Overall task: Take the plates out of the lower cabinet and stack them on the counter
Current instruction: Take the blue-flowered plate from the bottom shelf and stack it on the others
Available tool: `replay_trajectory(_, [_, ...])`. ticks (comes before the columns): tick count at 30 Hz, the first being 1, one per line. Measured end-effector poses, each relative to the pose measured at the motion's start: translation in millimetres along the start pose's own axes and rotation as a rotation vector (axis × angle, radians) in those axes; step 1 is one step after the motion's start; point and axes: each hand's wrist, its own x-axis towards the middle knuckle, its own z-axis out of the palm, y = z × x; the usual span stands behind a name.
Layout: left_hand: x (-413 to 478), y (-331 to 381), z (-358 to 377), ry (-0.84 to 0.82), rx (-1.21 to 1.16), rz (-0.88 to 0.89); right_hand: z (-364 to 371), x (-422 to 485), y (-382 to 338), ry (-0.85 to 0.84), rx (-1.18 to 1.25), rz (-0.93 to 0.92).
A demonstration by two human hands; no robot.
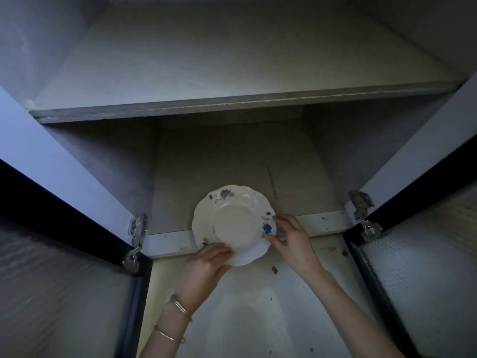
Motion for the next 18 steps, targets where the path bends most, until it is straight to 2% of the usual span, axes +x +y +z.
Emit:
replay_trajectory(3, [4,-13,-13,0.049,-0.01,-0.073,2,8,1,-0.007,-0.01,0.015])
replay_trajectory(6, [16,-27,-18,0.109,0.01,-0.3,5,19,0,-0.017,-0.045,0.052])
replay_trajectory(9, [33,-35,-17,0.088,-0.07,-0.522,9,29,0,-0.034,-0.043,0.116])
replay_trajectory(18, [53,-34,-17,0.186,-0.269,-0.667,10,47,-1,-0.077,-0.05,0.23])
